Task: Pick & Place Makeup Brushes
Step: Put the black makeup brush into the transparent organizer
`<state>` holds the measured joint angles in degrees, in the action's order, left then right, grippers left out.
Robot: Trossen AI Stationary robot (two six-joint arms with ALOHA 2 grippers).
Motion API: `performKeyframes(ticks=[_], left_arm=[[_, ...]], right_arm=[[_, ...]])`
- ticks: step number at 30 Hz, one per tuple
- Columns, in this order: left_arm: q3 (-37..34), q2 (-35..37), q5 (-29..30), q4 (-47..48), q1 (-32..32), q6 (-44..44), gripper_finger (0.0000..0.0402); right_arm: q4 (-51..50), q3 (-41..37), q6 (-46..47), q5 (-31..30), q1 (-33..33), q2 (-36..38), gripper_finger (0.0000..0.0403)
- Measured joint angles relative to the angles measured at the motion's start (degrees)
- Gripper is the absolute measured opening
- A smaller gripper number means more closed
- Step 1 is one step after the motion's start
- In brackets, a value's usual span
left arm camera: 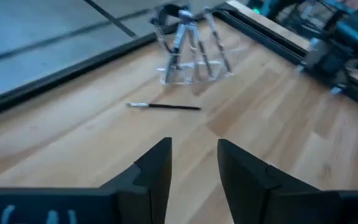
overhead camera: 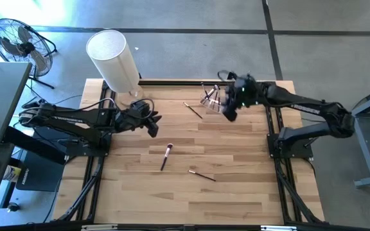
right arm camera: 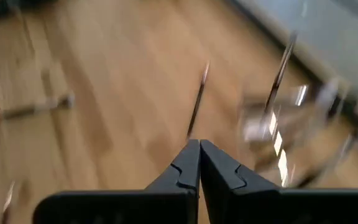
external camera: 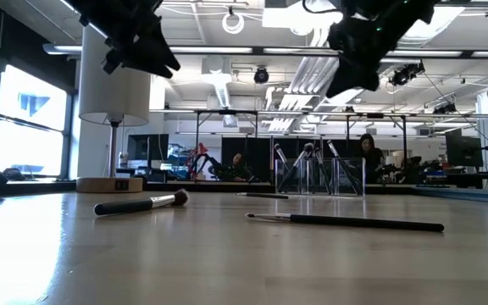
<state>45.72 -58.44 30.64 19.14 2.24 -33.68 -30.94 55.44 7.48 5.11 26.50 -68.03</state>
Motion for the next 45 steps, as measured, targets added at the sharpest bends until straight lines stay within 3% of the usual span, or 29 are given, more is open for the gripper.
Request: performKeyframes(ticks=[5, 10, 20, 30, 45], left_arm=[[7.7, -6.1, -3.6, 8.5, 0.0, -6.8, 0.0128], [14.7, -14.3, -6.9, 16.7, 0.0, -11.3, 0.0118], [26.3, -31.1, -20.2, 28.5, -3.1, -22.3, 0.0101], [27.0, -41.1, -27.3, 30.8, -3.8, -28.1, 0.0101], [26.9, -50.5, -33.3, 26.7, -3.7, -28.2, 0.01]], right_arm=[[-15.0, 0.0, 10.1, -6.9, -8.5, 1.5, 0.0003], [-23.9, 0.0, 17.9, -13.6, -14.9, 1.4, 0.0005], [-30.8, 0.0, 16.7, -9.7, -19.6, 1.4, 0.0001], [-32.7, 0.0, 11.1, -11.4, -21.4, 1.4, 0.0001], [-32.3, 0.0, 10.0, -10.3, -21.4, 2.0, 0.0]])
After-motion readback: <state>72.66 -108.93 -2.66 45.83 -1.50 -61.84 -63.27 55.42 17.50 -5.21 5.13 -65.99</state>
